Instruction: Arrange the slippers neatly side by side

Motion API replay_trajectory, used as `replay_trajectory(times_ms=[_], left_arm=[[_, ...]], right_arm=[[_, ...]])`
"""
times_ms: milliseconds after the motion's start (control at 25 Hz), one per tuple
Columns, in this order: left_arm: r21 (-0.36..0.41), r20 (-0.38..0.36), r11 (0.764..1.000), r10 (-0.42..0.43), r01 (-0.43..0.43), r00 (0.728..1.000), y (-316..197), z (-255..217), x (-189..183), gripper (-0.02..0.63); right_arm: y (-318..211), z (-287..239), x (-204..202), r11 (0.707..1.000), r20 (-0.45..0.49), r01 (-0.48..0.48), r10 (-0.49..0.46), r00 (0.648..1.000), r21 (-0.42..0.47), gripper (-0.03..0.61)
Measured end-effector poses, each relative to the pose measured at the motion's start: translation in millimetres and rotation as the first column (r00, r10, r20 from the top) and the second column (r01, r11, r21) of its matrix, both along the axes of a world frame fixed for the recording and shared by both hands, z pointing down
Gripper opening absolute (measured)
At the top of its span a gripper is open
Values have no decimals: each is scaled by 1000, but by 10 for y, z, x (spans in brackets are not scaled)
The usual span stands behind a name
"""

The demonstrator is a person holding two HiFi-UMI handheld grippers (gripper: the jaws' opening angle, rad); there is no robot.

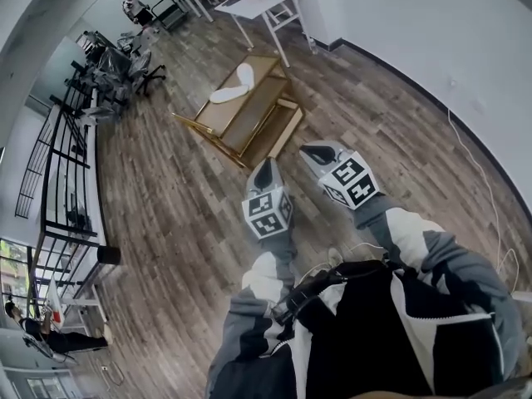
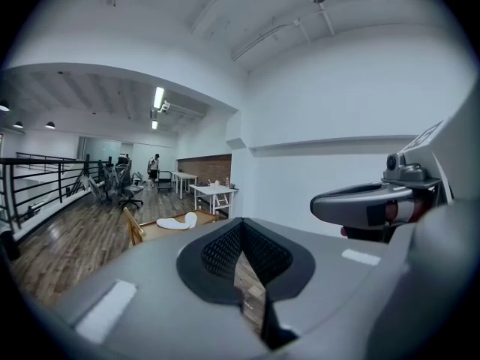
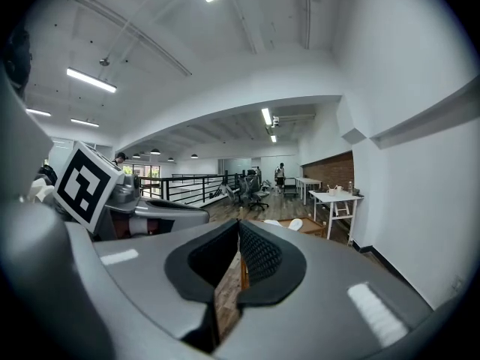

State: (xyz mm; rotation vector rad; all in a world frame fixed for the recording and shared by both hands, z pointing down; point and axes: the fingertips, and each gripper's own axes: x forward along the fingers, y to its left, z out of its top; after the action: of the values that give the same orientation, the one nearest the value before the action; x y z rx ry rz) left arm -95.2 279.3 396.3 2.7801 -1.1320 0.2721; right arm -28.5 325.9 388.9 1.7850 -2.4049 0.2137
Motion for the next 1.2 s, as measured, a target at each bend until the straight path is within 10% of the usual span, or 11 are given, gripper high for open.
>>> replay_trajectory(times_ms=[1200], left_arm=[[-18, 27, 990, -137, 138, 990, -2914, 195, 553, 11]], right_arm=[[-3017, 180, 695, 994, 35, 109, -109, 993, -5, 15]])
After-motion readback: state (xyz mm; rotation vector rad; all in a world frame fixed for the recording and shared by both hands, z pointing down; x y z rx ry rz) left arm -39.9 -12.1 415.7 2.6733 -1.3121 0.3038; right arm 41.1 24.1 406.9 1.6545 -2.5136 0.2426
